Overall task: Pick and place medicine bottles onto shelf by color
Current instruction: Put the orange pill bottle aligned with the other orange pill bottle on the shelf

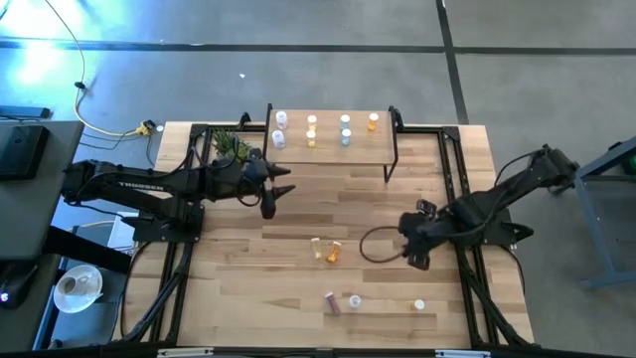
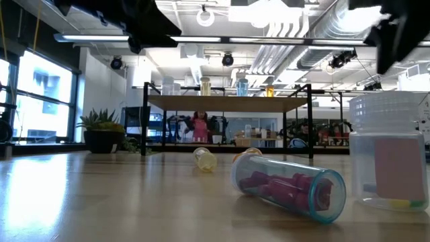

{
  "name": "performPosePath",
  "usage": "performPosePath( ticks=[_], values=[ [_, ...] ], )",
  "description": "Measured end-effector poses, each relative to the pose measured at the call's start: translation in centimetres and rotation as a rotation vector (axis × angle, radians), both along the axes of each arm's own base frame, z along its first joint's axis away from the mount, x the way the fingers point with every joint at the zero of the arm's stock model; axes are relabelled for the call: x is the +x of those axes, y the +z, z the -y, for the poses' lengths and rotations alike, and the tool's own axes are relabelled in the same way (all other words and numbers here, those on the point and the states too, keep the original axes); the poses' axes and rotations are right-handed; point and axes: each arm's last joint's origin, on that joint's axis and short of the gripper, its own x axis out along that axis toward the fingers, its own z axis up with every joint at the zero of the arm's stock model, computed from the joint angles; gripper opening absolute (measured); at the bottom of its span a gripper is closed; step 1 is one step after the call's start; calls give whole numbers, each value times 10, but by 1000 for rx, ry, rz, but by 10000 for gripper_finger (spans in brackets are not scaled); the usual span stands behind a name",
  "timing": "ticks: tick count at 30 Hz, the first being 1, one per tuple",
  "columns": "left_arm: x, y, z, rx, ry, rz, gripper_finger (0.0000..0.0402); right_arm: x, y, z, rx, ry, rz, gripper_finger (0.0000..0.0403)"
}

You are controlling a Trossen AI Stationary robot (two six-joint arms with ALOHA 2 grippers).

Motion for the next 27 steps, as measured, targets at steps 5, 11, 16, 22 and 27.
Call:
performPosePath(
  ticks=[5, 11, 16, 22, 27],
  values=[
    [1, 0, 5, 0, -21, 0, 216, -10, -20, -15, 12, 36, -20, 207],
    [1, 0, 7, 1, -33, 0, 216, -24, -28, -35, 71, 22, -21, 207],
    [1, 0, 7, 1, -32, 0, 216, -35, -26, -55, 150, 2, 41, 207],
    [1, 0, 7, 1, -30, 1, 216, -46, -25, -82, 223, 16, 133, 207],
    [1, 0, 7, -12, -24, 6, 216, -54, -36, -100, 227, 7, 112, 207]
  ],
)
